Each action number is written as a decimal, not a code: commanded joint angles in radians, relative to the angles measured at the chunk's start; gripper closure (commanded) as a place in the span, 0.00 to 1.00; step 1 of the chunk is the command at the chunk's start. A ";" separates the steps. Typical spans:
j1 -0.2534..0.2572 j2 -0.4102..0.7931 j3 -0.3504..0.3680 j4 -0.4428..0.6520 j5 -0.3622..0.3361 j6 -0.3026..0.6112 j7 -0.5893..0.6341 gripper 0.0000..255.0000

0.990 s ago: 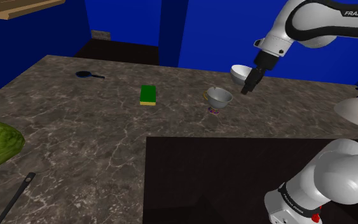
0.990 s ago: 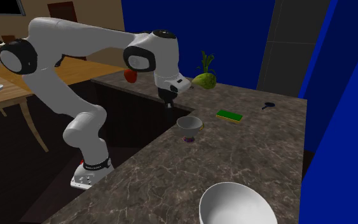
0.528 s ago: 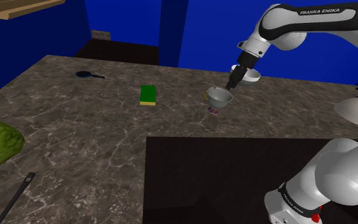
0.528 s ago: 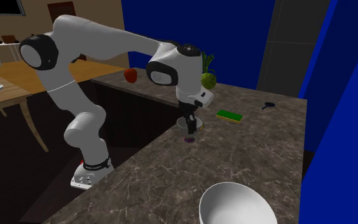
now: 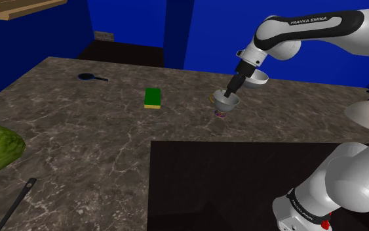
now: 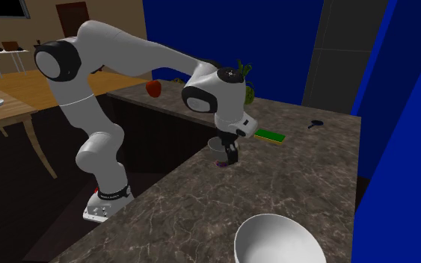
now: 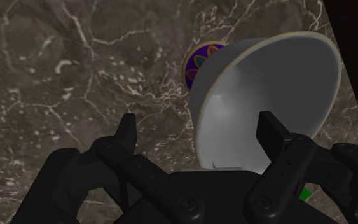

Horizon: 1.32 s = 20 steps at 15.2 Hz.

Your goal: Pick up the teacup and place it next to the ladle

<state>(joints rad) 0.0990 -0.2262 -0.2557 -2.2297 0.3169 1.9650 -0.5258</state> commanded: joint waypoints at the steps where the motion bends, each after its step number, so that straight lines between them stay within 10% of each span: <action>1: 0.003 0.003 0.003 -0.017 0.005 0.021 -0.002 0.00; 8: 0.003 0.003 0.003 -0.017 0.005 0.021 -0.002 0.00; 9: 0.003 0.003 0.003 -0.017 0.005 0.021 -0.002 1.00; 20: 0.002 -0.005 0.004 0.002 -0.001 -0.004 0.008 1.00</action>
<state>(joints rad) 0.1012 -0.2277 -0.2524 -2.2356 0.3182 1.9711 -0.5224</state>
